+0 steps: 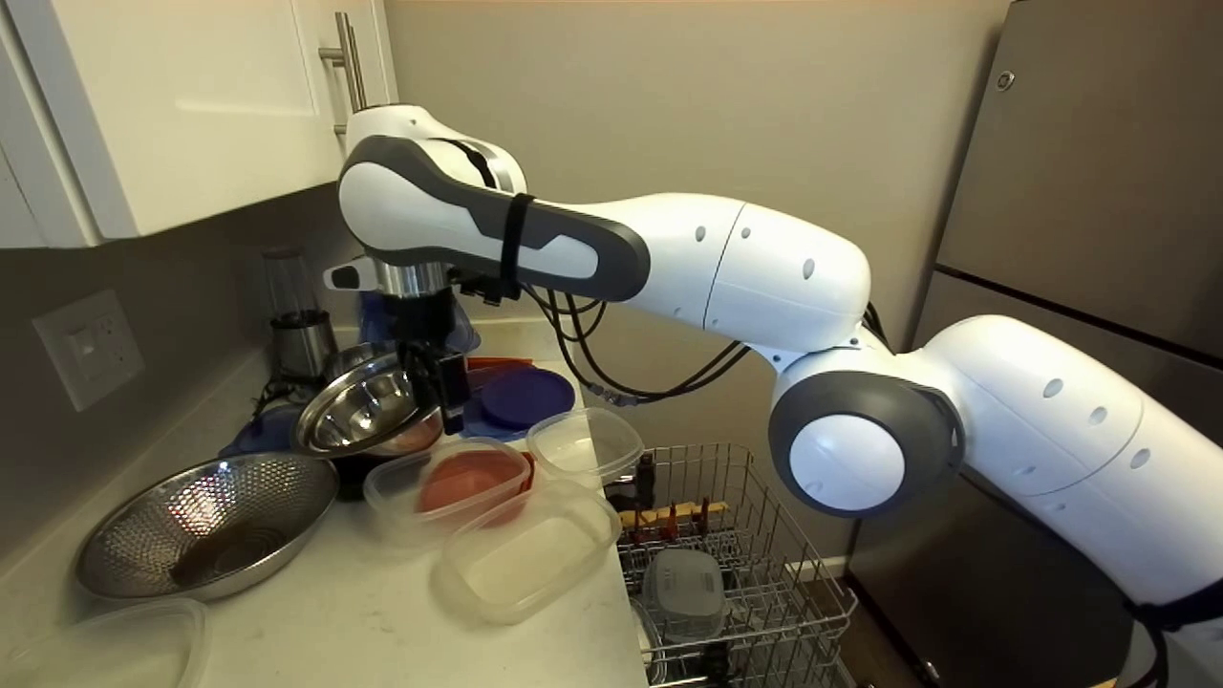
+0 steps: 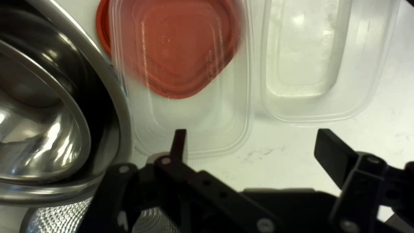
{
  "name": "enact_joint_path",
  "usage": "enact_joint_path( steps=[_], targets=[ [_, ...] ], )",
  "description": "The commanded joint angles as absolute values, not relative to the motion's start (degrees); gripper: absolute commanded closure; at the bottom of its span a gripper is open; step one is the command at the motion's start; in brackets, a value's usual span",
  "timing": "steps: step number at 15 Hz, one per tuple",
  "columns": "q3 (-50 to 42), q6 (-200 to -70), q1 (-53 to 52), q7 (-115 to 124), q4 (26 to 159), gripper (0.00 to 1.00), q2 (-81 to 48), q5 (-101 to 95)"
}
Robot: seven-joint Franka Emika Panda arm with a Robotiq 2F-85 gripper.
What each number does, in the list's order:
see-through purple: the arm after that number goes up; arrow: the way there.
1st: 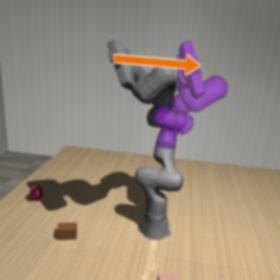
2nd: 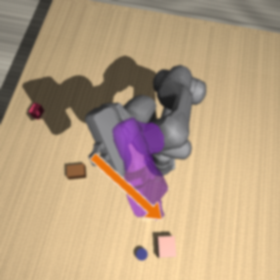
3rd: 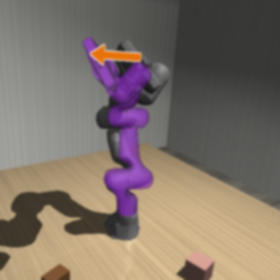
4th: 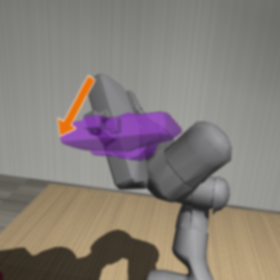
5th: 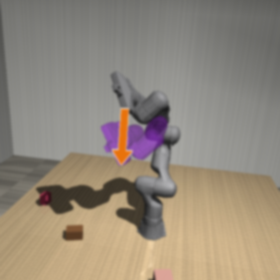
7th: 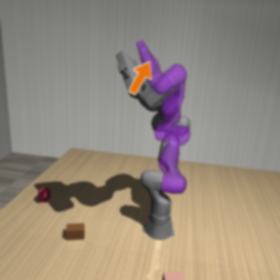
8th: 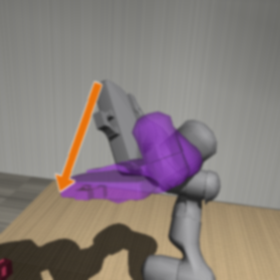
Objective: Take the plastic bowl out of the dish washing rack
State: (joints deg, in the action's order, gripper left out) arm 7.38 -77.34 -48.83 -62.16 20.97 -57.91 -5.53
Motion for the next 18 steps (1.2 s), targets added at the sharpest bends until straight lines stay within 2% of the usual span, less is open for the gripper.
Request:
enact_joint_path(
  steps=[1,8,18],
  targets=[
    [7.71,-70.88,-48.43,-52.27,23.66,0.00,-54.41,-3.06],
    [10.90,-58.08,-47.21,-32.18,23.13,0.00,-52.75,3.52],
    [12.42,-59.49,-46.62,-28.07,22.39,0.00,-53.54,4.78]
  ],
)
